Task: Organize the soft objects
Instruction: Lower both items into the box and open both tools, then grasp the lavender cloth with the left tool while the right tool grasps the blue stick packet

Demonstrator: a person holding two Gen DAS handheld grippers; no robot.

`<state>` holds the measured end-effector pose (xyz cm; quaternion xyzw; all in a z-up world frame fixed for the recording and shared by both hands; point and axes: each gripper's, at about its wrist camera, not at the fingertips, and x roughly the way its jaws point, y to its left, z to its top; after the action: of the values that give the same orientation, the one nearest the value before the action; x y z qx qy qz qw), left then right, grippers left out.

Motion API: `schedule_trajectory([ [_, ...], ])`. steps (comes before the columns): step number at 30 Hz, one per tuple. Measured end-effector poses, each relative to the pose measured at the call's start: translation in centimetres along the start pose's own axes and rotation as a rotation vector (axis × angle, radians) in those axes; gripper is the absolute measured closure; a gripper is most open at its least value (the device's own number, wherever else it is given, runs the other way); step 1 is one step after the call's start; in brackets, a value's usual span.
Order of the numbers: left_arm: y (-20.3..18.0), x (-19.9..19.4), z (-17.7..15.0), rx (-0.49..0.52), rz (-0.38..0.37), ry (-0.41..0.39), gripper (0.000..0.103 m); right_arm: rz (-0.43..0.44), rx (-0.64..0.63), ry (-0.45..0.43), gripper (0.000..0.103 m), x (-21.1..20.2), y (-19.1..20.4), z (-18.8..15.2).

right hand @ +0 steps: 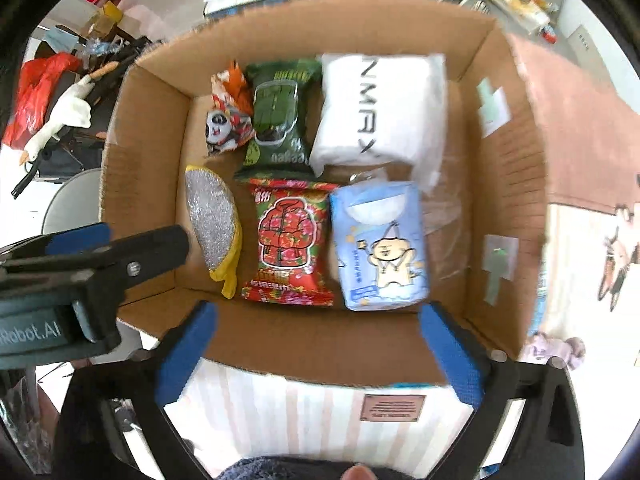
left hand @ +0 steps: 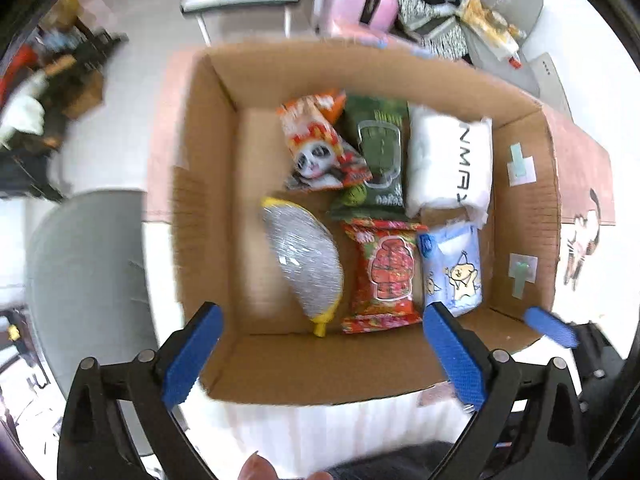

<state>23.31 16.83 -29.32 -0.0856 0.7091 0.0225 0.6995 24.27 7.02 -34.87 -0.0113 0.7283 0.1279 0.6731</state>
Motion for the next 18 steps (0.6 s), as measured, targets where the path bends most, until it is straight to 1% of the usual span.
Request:
schedule_trajectory([
  [3, 0.9, -1.5, -0.5, -0.026, -0.013, -0.048, 0.001, -0.041, -0.006, -0.049, 0.000, -2.1, -0.5, -0.9],
  [6, 1.7, -3.2, -1.0, -0.039, -0.008, -0.072, 0.001, -0.069, -0.019, -0.101, 0.000, -4.3, -0.8, -1.8],
  [11, 0.9, -5.8, -3.7, -0.038, 0.007, -0.152, 0.001, -0.103, -0.045, -0.189, 0.000, -8.3, -1.6, -4.3],
  [15, -0.3, -8.4, -6.1, -0.012, 0.046, -0.222, 0.000, -0.094, -0.055, -0.223, 0.000, -10.8, -2.0, -6.0],
  [18, -0.9, -9.8, -7.1, -0.008, 0.047, -0.257, 0.001, -0.082, -0.062, -0.246, 0.000, -12.7, -2.2, -7.3],
])
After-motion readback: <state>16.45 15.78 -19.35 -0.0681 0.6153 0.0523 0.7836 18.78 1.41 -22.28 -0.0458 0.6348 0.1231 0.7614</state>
